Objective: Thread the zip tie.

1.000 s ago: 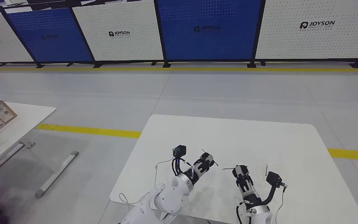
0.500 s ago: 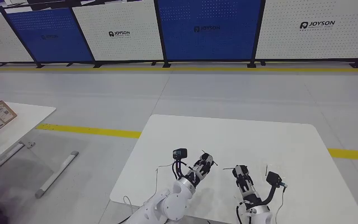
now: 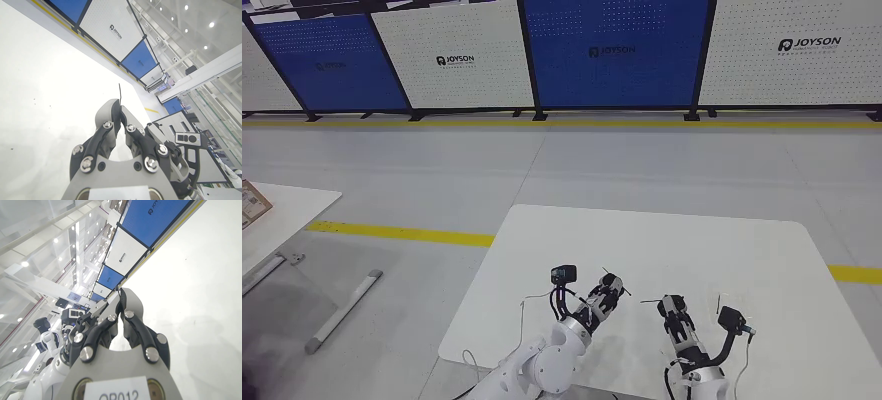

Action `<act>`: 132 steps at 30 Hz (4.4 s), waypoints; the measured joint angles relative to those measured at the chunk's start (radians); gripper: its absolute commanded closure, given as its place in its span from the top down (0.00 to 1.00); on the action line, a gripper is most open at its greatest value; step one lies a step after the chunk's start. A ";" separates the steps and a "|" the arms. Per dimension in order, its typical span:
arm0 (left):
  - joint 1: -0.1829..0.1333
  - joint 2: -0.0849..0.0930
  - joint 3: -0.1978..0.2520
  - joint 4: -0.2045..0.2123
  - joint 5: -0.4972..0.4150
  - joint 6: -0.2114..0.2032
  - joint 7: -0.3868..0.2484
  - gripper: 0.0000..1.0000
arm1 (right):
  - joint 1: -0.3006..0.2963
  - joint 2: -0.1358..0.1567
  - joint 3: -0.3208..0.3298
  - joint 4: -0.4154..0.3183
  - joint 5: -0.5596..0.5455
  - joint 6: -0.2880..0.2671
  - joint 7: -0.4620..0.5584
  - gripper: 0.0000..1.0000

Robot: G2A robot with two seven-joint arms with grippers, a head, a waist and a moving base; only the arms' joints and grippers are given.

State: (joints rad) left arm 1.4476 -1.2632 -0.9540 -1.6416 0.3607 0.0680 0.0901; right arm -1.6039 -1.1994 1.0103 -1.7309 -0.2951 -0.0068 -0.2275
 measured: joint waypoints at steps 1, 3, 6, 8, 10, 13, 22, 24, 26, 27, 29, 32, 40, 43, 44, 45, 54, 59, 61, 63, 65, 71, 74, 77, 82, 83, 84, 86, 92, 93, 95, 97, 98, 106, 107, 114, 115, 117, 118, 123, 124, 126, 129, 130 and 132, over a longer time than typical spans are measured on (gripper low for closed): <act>0.000 0.000 0.000 0.000 0.000 0.000 0.000 0.00 | 0.001 -0.002 0.005 -0.003 0.007 -0.001 -0.011 0.00; 0.000 0.000 0.000 0.000 0.000 0.000 0.000 0.00 | 0.000 -0.007 0.009 -0.009 0.014 0.000 -0.044 0.00; 0.000 0.000 0.000 0.000 0.000 0.000 0.000 0.00 | -0.004 -0.013 0.005 -0.017 0.023 -0.001 -0.066 0.00; 0.000 0.000 0.000 0.000 0.000 0.000 0.000 0.00 | -0.004 -0.013 0.005 -0.018 0.024 -0.001 -0.064 0.00; 0.000 0.000 0.000 0.000 0.000 0.000 0.000 0.00 | -0.004 -0.013 0.005 -0.017 0.024 -0.001 -0.064 0.00; 0.000 0.000 0.000 0.000 0.000 0.000 0.000 0.00 | -0.004 -0.013 0.005 -0.017 0.024 -0.001 -0.064 0.00; 0.000 0.000 0.000 0.000 0.000 0.000 0.000 0.00 | -0.004 -0.013 0.005 -0.017 0.024 -0.001 -0.064 0.00; 0.000 0.000 0.000 0.000 0.000 0.000 0.000 0.00 | -0.004 -0.013 0.005 -0.017 0.024 -0.001 -0.064 0.00; 0.000 0.000 0.000 0.000 0.000 0.000 0.000 0.00 | -0.004 -0.013 0.005 -0.017 0.024 -0.001 -0.064 0.00; 0.000 0.000 0.000 0.000 0.000 0.000 0.000 0.00 | -0.004 -0.013 0.005 -0.017 0.024 -0.001 -0.064 0.00; 0.000 0.000 0.000 0.000 0.000 0.000 0.000 0.00 | -0.004 -0.013 0.005 -0.017 0.024 -0.001 -0.064 0.00; 0.000 0.000 0.000 0.000 0.000 0.000 0.000 0.00 | -0.004 -0.013 0.005 -0.017 0.024 -0.001 -0.064 0.00; 0.000 0.000 0.000 0.000 0.000 0.000 0.000 0.00 | -0.004 -0.013 0.005 -0.017 0.024 -0.001 -0.064 0.00; 0.000 0.000 0.000 0.000 0.000 0.000 0.000 0.00 | -0.004 -0.013 0.005 -0.017 0.024 -0.001 -0.064 0.00; 0.000 0.000 0.000 0.000 0.000 0.000 0.000 0.00 | -0.004 -0.013 0.005 -0.017 0.024 -0.001 -0.064 0.00; 0.000 0.000 0.000 0.000 0.000 0.000 0.000 0.00 | -0.004 -0.013 0.005 -0.017 0.024 -0.001 -0.064 0.00; 0.000 0.000 0.000 0.000 0.000 0.000 0.000 0.00 | 0.021 -0.036 0.008 -0.033 0.088 0.082 -0.111 0.00; 0.000 0.000 0.000 0.000 0.000 0.000 0.000 0.00 | 0.031 -0.039 -0.005 -0.029 0.073 0.117 -0.109 0.00; 0.000 0.000 0.000 0.000 0.000 0.000 0.000 0.00 | 0.031 -0.039 -0.005 -0.029 0.073 0.116 -0.109 0.00; 0.000 0.000 0.000 0.000 0.000 0.000 0.000 0.00 | 0.031 -0.039 -0.005 -0.029 0.073 0.116 -0.109 0.00; 0.000 0.000 0.000 0.000 0.000 0.000 0.000 0.00 | 0.031 -0.039 -0.005 -0.029 0.074 0.116 -0.109 0.00; 0.000 0.000 0.000 0.000 0.000 0.000 0.000 0.00 | 0.032 -0.041 0.012 0.040 0.079 -0.023 -0.083 0.00; 0.000 0.000 0.000 0.000 0.000 0.000 0.000 0.00 | 0.040 -0.049 0.002 0.089 0.079 -0.084 -0.102 0.00; 0.000 0.000 0.000 0.000 0.000 0.000 0.000 0.00 | 0.045 -0.053 -0.004 0.119 0.080 -0.139 -0.089 0.00; 0.000 0.000 0.000 0.000 0.000 0.000 0.000 0.00 | 0.046 -0.053 -0.004 0.123 0.079 -0.145 -0.083 0.00; 0.000 0.000 0.000 0.000 0.000 0.000 0.000 0.00 | 0.046 -0.053 -0.004 0.123 0.079 -0.145 -0.083 0.00; 0.000 0.000 0.000 0.000 0.000 0.000 0.000 0.00 | 0.046 -0.053 -0.004 0.123 0.079 -0.145 -0.084 0.00; 0.000 0.000 0.000 0.000 0.000 0.000 0.000 0.00 | 0.046 -0.053 -0.004 0.123 0.079 -0.145 -0.084 0.00; 0.000 0.000 0.000 0.000 0.000 0.000 0.000 0.00 | 0.046 -0.053 -0.004 0.123 0.080 -0.145 -0.084 0.00; 0.000 0.000 0.000 0.000 0.000 0.000 0.000 0.00 | 0.046 -0.053 -0.004 0.123 0.080 -0.145 -0.084 0.00; 0.000 0.000 0.000 0.000 0.000 0.000 0.000 0.00 | 0.046 -0.053 -0.004 0.123 0.080 -0.145 -0.084 0.00; 0.000 0.000 0.000 0.000 0.000 0.000 0.000 0.00 | 0.046 -0.053 -0.004 0.123 0.080 -0.145 -0.084 0.00; 0.000 0.000 0.000 0.000 0.001 -0.001 0.002 0.00 | 0.046 -0.053 -0.004 0.123 0.080 -0.145 -0.084 0.00; -0.003 -0.003 -0.005 0.004 0.006 -0.015 0.016 0.00 | 0.046 -0.053 -0.004 0.123 0.080 -0.145 -0.084 0.00; -0.003 -0.003 -0.005 0.004 0.006 -0.015 0.016 0.00 | 0.046 -0.053 -0.004 0.123 0.080 -0.145 -0.084 0.00; -0.003 -0.003 -0.005 0.004 0.006 -0.015 0.016 0.00 | 0.046 -0.053 -0.004 0.123 0.081 -0.144 -0.082 0.00; -0.003 -0.003 -0.005 0.004 0.006 -0.015 0.016 0.00 | 0.044 -0.054 -0.004 0.121 0.088 -0.141 -0.071 0.00; -0.003 -0.003 -0.005 0.004 0.006 -0.015 0.016 0.00 | 0.041 -0.056 -0.003 0.117 0.100 -0.133 -0.053 0.00; -0.003 -0.003 -0.005 0.004 0.006 -0.015 0.016 0.00 | 0.036 -0.057 -0.002 0.113 0.106 -0.124 -0.047 0.00; -0.003 -0.003 -0.005 0.004 0.006 -0.015 0.016 0.00 | 0.009 -0.062 -0.003 0.083 0.113 -0.087 -0.049 0.00; -0.003 -0.003 -0.005 0.004 0.006 -0.015 0.016 0.00 | 0.007 -0.062 -0.003 0.081 0.110 -0.085 -0.051 0.00; -0.003 -0.003 -0.005 0.004 0.006 -0.015 0.016 0.00 | 0.007 -0.062 -0.003 0.081 0.110 -0.085 -0.051 0.00; -0.003 -0.003 -0.005 0.004 0.006 -0.015 0.016 0.00 | 0.008 -0.062 -0.003 0.081 0.110 -0.086 -0.051 0.00; -0.003 -0.003 -0.005 0.004 0.006 -0.015 0.016 0.00 | 0.008 -0.062 -0.003 0.081 0.111 -0.086 -0.051 0.00; -0.003 -0.003 -0.005 0.004 0.006 -0.015 0.016 0.00 | 0.008 -0.062 -0.003 0.081 0.111 -0.086 -0.051 0.00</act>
State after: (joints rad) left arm 1.4446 -1.2658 -0.9587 -1.6377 0.3669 0.0525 0.1060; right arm -1.5962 -1.2613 1.0072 -1.6498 -0.1846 -0.0929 -0.2781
